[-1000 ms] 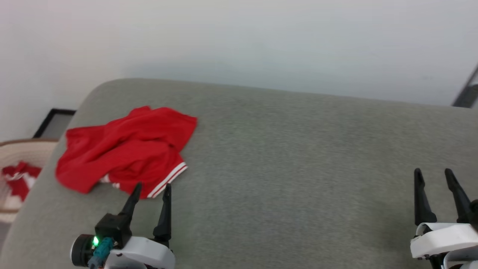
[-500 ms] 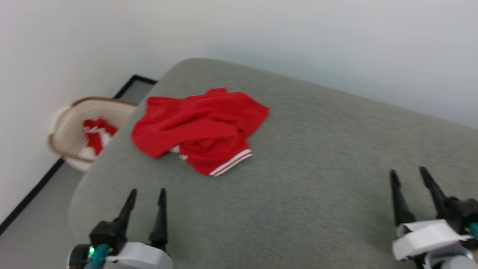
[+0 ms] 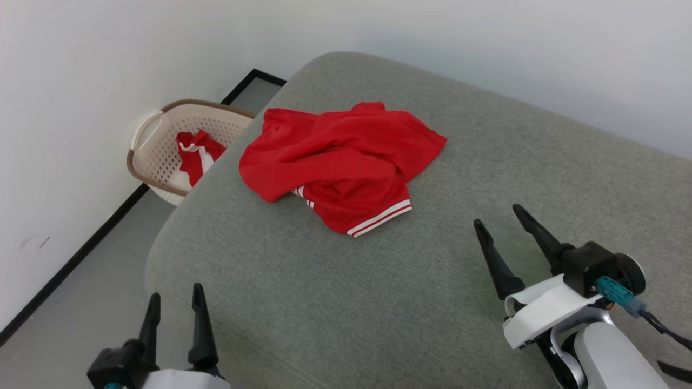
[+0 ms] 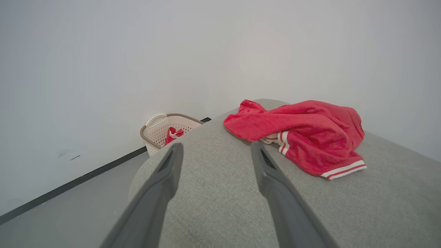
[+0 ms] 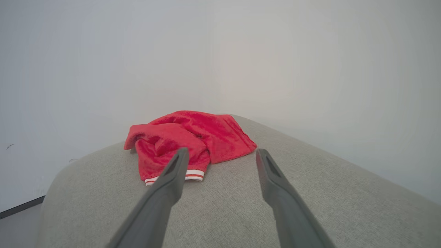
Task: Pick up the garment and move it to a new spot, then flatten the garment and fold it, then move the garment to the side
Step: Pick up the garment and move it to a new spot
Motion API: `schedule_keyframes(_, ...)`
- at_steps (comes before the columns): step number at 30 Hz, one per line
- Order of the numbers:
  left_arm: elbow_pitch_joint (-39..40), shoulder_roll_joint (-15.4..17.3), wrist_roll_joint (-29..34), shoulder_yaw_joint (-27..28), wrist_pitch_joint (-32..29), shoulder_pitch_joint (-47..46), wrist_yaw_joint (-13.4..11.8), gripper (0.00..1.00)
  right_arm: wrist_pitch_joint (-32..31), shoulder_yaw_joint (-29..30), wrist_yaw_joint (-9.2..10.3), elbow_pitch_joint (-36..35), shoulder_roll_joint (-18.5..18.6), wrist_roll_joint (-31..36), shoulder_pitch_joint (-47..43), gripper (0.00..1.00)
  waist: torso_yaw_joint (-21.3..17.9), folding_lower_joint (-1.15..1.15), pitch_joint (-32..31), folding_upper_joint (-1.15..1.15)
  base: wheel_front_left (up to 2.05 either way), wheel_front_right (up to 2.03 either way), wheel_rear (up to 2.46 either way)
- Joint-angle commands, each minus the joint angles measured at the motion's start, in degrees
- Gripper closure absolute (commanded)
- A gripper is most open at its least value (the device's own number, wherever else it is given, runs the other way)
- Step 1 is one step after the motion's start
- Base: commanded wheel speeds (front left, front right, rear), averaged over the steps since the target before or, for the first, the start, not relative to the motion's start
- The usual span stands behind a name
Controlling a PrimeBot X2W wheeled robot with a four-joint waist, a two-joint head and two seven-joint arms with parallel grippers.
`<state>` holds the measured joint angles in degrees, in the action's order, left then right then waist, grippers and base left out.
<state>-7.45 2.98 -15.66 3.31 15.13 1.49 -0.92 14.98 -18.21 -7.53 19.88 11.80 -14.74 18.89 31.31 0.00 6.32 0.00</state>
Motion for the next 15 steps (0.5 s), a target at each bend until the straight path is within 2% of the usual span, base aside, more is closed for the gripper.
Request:
schedule_keyframes(1,0.7,-0.1,-0.4,-0.3,0.0,0.6,-0.5,0.0,0.3,-0.7,0.08,0.4,0.5,-0.7,0.8,0.0,0.4,0.0,0.4,0.0,0.0,0.0,0.0)
schedule_keyframes(5,0.1,-0.1,0.4,-1.0,0.0,-0.1,0.6,0.0,0.3,-1.2,0.08,0.6,0.8,-1.5,0.9,0.0,0.0,0.0,0.2,0.0,0.0,0.0,0.0)
schedule_keyframes(11,-5.9,-0.1,4.9,-4.6,0.0,-8.3,5.6,0.0,0.3,3.1,0.08,-0.6,0.9,-0.7,-2.6,0.0,-1.1,0.0,0.3,0.0,0.0,0.0,0.0)
schedule_keyframes(15,-12.5,1.3,6.1,-7.0,0.0,-17.1,7.6,0.0,0.3,4.0,0.07,-2.5,0.3,0.5,-3.3,0.0,-6.3,0.0,3.2,0.0,0.0,0.0,0.0)
